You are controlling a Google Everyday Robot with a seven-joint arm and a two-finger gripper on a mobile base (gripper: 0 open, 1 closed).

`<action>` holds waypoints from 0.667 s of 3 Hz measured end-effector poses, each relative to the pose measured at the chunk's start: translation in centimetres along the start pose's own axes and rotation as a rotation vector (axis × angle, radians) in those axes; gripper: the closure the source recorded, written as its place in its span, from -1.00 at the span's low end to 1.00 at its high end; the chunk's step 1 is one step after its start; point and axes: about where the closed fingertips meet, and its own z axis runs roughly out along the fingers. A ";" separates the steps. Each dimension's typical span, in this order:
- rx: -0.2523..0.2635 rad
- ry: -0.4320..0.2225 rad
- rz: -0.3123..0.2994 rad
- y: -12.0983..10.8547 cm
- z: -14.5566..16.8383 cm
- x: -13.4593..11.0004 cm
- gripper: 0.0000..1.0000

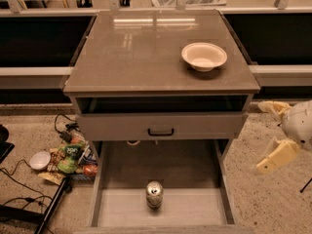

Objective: Pick 7up can from middle drawer and place on counter

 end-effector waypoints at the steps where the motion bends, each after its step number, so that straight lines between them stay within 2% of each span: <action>1: 0.000 -0.194 0.045 0.9 3.3 2.1 -1.00; 2: 0.000 -0.194 0.045 0.9 3.3 2.1 -1.00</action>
Offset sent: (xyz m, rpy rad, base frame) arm -0.0017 0.0074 -0.0335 0.1516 -0.0356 -0.0170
